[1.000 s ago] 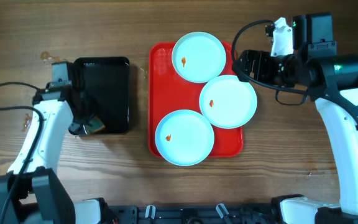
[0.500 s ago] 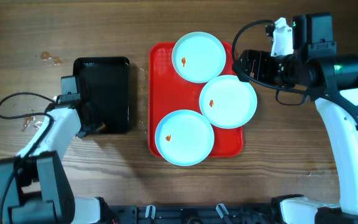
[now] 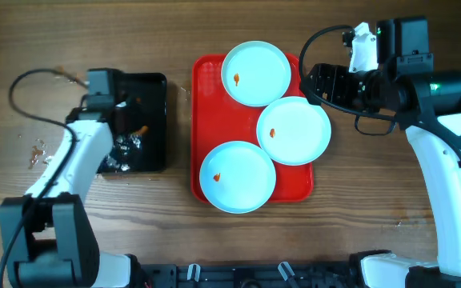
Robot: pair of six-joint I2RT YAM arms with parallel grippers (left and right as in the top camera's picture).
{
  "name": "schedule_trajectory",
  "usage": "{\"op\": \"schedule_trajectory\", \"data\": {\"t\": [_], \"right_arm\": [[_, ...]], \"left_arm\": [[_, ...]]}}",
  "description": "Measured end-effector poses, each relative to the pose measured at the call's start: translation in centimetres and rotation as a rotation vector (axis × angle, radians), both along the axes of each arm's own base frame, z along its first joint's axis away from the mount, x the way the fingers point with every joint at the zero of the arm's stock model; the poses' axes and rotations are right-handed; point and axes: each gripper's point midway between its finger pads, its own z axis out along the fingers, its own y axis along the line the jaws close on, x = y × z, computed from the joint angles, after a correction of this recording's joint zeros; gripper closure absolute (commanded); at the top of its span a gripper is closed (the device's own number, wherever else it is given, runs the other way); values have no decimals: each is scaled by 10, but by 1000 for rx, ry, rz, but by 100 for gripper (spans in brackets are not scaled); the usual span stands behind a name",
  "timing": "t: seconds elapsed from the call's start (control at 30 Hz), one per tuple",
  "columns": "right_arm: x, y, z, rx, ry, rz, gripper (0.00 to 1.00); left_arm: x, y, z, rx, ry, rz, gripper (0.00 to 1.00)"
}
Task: Clean dirty plates on tray and stack at the side
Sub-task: 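Dip the held sponge in the black tray's water with left gripper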
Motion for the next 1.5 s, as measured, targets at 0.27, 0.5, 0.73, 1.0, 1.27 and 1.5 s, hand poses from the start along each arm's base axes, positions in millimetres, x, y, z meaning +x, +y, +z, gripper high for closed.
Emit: {"op": "schedule_trajectory", "data": {"t": [0.27,0.5,0.73,1.0,1.27,1.5], "right_arm": [[0,0,0,0,1,0,5],[0,0,0,1,2,-2,6],[0,0,0,1,1,-3,6],[0,0,0,1,2,-3,6],[0,0,0,1,2,-2,6],[0,0,0,1,1,-2,6]], "left_arm": [[-20,-11,-49,110,155,-118,10],[-18,-9,-52,130,150,-123,46],[-13,-8,-50,136,131,-124,6],[5,-9,-12,135,30,-112,38],[8,-10,-45,130,86,-111,68],[0,-9,-56,118,131,-87,96]]}}
